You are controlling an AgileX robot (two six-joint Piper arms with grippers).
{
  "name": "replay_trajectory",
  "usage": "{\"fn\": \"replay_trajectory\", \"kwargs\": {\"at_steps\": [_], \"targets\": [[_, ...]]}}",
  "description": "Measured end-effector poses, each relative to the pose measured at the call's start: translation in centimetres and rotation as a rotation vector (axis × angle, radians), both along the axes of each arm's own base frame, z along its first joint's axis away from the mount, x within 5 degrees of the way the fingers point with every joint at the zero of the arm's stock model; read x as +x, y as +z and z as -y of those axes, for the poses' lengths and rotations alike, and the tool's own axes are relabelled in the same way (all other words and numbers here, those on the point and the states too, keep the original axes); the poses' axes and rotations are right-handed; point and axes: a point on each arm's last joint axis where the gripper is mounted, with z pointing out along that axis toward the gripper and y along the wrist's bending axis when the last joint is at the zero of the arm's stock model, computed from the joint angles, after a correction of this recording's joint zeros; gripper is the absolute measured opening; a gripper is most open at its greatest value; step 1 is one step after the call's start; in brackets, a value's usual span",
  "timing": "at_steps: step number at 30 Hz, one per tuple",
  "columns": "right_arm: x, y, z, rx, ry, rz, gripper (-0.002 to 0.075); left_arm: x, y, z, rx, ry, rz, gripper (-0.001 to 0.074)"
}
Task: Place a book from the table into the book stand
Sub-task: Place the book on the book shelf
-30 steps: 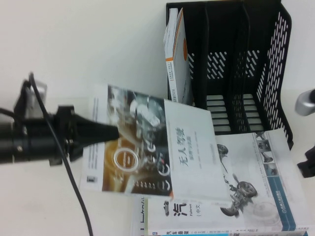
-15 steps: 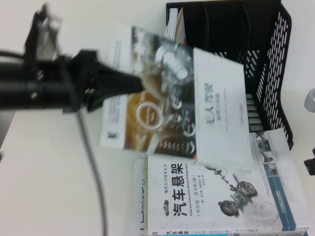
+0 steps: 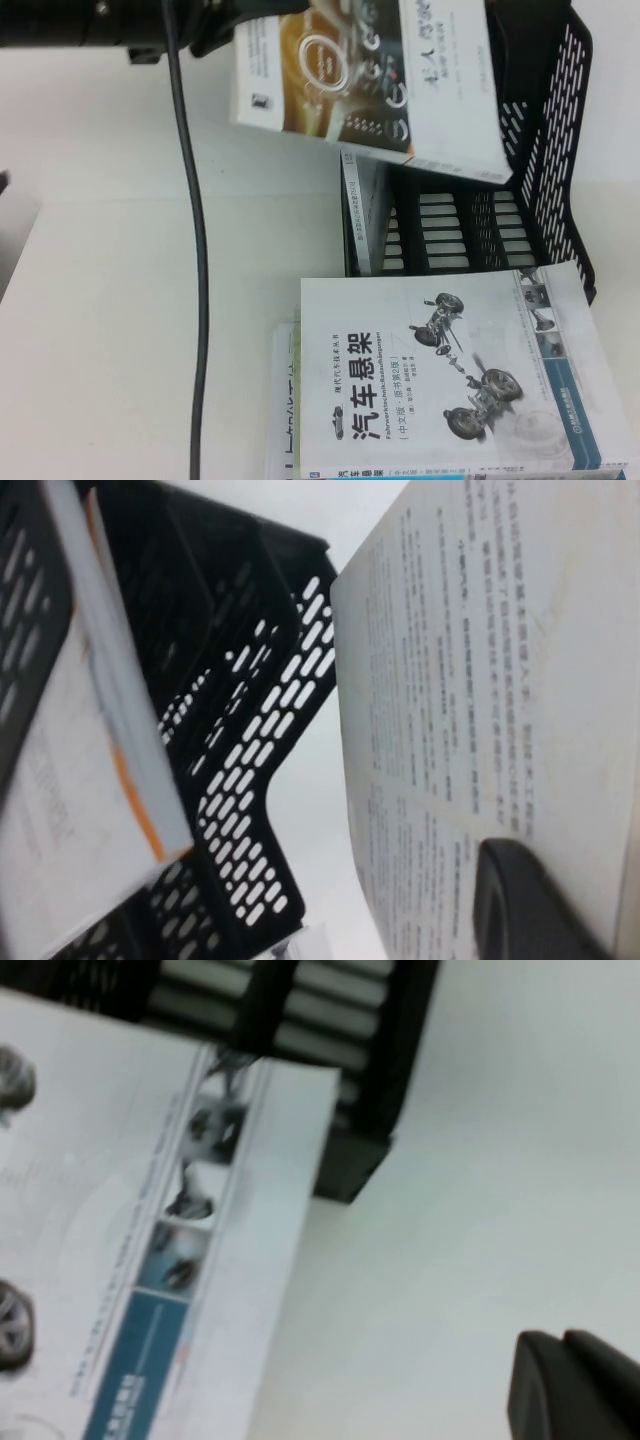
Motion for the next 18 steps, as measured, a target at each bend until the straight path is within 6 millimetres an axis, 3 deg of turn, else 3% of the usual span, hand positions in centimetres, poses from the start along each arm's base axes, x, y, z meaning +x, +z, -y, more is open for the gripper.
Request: {"fn": "replay_trajectory", "kwargs": {"at_steps": [4,11,18], "targets": [[-1.1,1.3,0.8,0.002,-0.032,0.064,0.0006,1.9,-0.5,0.9,0.006,-0.016,-0.028,0.0099],[-3.0,3.2,2.2,0.006,-0.114,0.169,0.0006,5.3,-3.8,3.4,0.108,-0.016,-0.112,0.0099],[-4.6,4.1,3.4,-0.009,-0.166,0.209,0.0006,7.0,-5.7,5.2,0.177,-0.006,-0.139,0.0099]]}}
